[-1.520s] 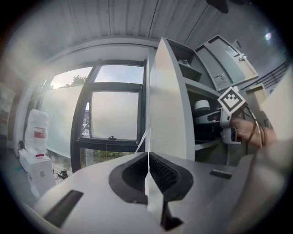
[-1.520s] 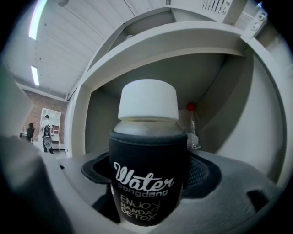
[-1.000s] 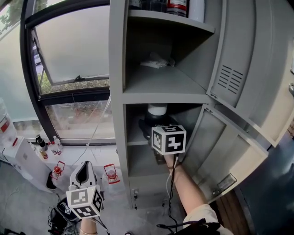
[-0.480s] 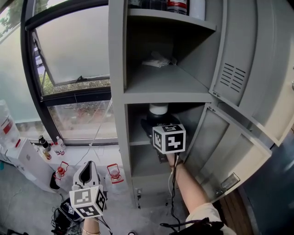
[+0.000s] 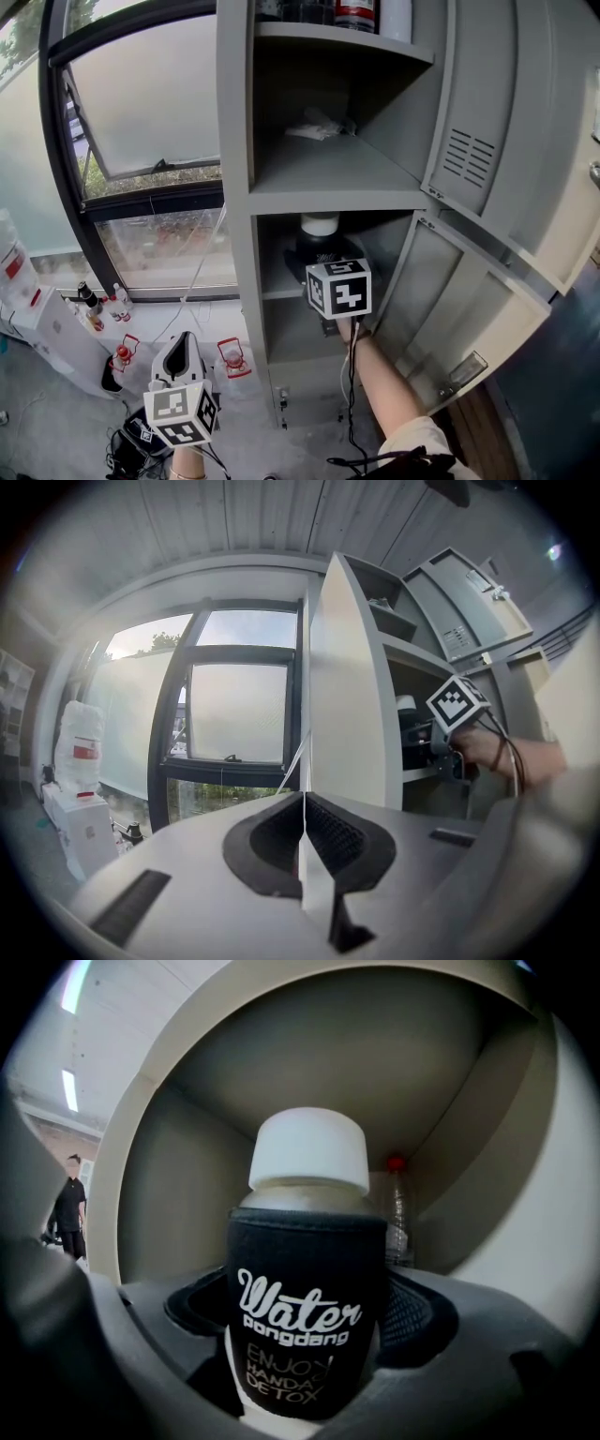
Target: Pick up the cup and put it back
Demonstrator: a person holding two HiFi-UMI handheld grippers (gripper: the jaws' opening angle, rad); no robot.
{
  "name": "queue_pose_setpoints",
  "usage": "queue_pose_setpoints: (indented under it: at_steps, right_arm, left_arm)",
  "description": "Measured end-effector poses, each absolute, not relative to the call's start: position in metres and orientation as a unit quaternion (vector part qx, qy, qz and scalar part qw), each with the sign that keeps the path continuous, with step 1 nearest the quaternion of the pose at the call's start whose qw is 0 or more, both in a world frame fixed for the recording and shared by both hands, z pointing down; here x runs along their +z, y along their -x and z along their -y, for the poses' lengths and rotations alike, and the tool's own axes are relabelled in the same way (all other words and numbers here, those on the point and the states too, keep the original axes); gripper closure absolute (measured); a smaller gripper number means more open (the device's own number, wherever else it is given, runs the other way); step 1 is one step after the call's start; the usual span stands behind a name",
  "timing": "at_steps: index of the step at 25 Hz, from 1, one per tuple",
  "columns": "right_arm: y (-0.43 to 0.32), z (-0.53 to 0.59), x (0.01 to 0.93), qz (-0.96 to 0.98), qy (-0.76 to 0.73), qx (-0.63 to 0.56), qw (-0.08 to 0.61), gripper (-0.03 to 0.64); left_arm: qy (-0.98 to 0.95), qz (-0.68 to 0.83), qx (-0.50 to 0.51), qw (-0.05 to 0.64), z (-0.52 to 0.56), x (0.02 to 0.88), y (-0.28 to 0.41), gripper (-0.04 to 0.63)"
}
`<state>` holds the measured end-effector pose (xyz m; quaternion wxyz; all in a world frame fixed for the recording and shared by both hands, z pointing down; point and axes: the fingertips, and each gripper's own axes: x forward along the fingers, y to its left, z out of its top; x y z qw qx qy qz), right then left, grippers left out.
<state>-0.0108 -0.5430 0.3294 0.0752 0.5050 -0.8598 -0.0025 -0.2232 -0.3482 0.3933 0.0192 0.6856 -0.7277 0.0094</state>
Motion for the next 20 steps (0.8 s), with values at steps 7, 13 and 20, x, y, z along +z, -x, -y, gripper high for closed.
queue_pose_setpoints:
  at_steps: [7, 13, 20]
  right_arm:
    - [0.004, 0.531, 0.320, 0.859, -0.510, 0.003, 0.051, 0.181]
    - [-0.005, 0.508, 0.313, 0.855, -0.515, 0.006, 0.055, 0.181]
    - [-0.027, 0.478, 0.317, 0.847, -0.530, 0.014, 0.035, 0.264]
  left_arm:
    - [-0.688, 0.725, 0.004, 0.023, 0.348, 0.394, 0.223, 0.586]
    - [-0.701, 0.713, 0.000, 0.027, 0.350, 0.395, 0.211, 0.586]
    - [-0.716, 0.698, -0.004, 0.027, 0.345, 0.393, 0.194, 0.586]
